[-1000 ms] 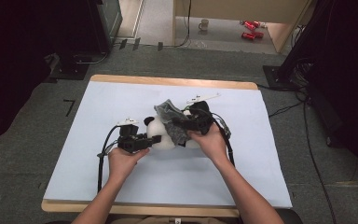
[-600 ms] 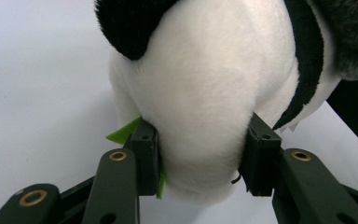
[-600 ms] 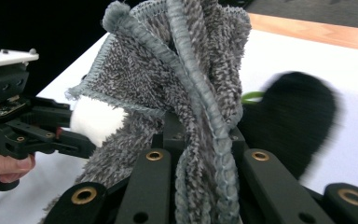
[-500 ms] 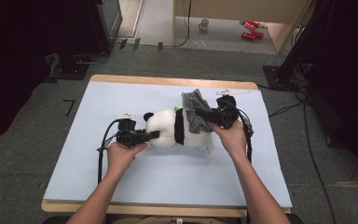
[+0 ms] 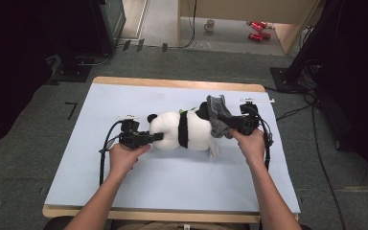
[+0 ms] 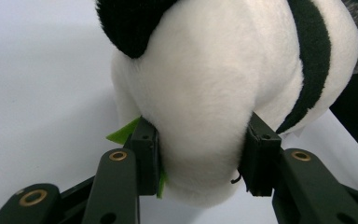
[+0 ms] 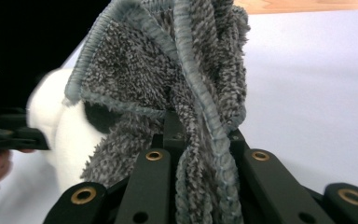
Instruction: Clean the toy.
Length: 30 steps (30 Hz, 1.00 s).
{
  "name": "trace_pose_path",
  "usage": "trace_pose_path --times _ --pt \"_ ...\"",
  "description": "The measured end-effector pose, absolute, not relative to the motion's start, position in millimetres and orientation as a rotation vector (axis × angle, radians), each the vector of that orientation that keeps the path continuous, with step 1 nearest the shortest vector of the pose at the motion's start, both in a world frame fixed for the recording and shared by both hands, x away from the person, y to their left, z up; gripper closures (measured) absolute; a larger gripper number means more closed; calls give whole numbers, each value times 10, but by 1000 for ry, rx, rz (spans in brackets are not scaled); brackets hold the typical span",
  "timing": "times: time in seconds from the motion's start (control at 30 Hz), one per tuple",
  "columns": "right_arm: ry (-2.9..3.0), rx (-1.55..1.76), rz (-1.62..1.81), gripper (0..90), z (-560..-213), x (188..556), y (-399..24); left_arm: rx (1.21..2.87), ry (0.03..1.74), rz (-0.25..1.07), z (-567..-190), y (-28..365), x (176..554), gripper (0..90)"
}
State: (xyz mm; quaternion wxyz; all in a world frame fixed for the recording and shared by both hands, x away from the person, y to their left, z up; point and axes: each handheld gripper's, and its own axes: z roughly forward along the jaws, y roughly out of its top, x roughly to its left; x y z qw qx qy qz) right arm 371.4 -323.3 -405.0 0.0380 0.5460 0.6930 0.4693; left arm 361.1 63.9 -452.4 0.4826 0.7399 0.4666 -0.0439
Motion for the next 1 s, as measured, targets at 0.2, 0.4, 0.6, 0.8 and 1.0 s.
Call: trace_pose_path --times 0.2,0.4,0.6,0.8,1.0 --pt "2115 1686 1387 796 -3987 3669 -3319 1802 1152 -138 -4510 659 3649 569" --pt "2159 1591 1490 795 -3729 3542 -3226 1852 1134 -111 -4413 695 3595 566" --pt "2367 1444 1493 792 -3706 3465 -2877 1874 1076 -53 -4434 715 3598 522" --pt "2319 1484 1473 789 -3792 3514 -2905 1857 1021 -12 -4432 740 3599 391" --pt "2283 1481 1483 786 -3822 3562 -2925 1863 971 21 -4440 797 3590 338"
